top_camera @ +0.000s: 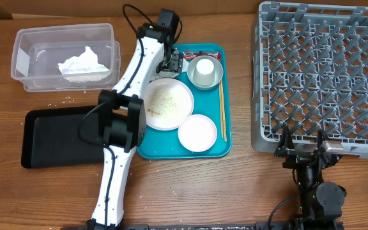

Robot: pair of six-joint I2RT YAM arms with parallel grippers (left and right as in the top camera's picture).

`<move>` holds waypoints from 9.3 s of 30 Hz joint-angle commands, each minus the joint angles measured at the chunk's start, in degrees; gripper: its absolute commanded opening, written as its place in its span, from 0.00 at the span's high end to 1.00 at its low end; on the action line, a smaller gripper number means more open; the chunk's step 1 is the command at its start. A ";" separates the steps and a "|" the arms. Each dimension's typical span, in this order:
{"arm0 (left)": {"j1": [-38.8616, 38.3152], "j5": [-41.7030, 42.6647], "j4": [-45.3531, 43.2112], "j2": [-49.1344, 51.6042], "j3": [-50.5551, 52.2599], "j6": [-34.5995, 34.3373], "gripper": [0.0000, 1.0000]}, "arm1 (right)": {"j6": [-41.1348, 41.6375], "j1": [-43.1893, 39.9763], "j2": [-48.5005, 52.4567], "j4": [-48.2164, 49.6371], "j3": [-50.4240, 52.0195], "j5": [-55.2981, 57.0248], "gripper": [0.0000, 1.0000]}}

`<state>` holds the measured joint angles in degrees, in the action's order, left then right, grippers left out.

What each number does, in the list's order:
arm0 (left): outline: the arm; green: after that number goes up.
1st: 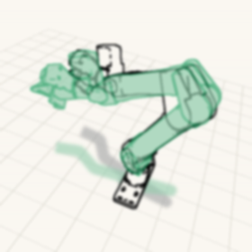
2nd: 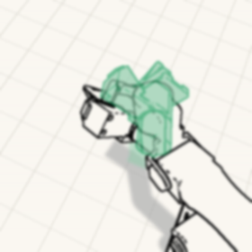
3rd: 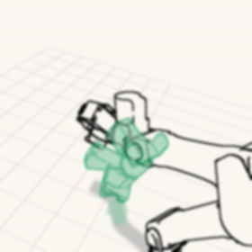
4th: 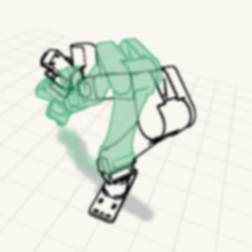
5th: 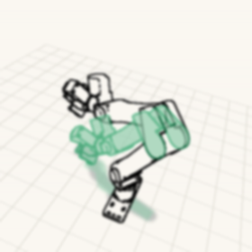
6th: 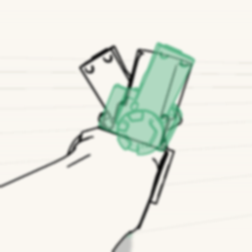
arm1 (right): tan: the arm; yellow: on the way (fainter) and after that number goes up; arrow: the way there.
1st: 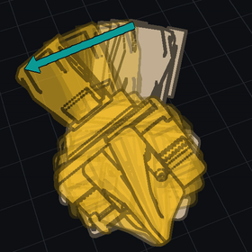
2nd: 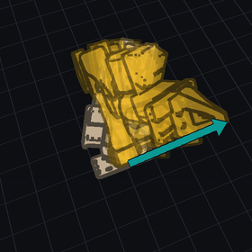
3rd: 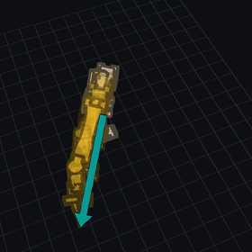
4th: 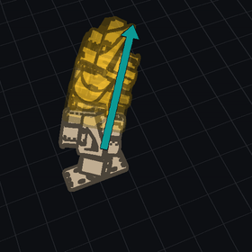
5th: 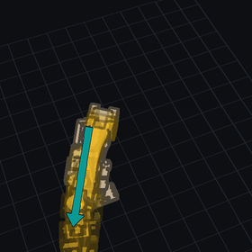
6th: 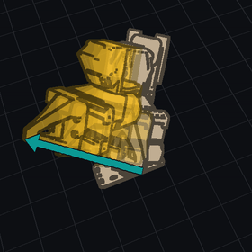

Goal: Sort waste into correct bins and load items into the dishwasher
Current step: 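Return the left gripper to the remaining tissue on the tray, then grasp the second tissue and drop it into the clear bin, then move the left gripper to the red snack wrapper on the tray, then grasp the red wrapper with the left gripper and lift it, then carry the red wrapper left and release it into the clear bin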

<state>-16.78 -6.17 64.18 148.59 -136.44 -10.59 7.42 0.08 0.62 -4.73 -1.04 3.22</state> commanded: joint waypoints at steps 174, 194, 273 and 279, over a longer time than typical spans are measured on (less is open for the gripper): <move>-2.75 31.30 -4.57 7.30 -16.28 20.96 0.19 | -0.39 -0.11 -0.46 0.24 0.57 0.31 0.00; -3.93 32.59 -6.08 7.50 -14.69 24.33 0.18 | -0.39 -0.11 -0.46 0.24 0.57 0.31 0.00; 34.01 11.89 22.40 6.01 -43.56 -41.42 0.00 | -0.39 -0.11 -0.46 0.24 0.57 0.31 0.00; 33.99 31.21 20.81 5.64 -43.58 -23.61 0.00 | -0.39 -0.11 -0.46 0.24 0.57 0.31 0.00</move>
<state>17.61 13.28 85.41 156.31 -178.93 -44.18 7.40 0.08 0.62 -4.75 -1.04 3.25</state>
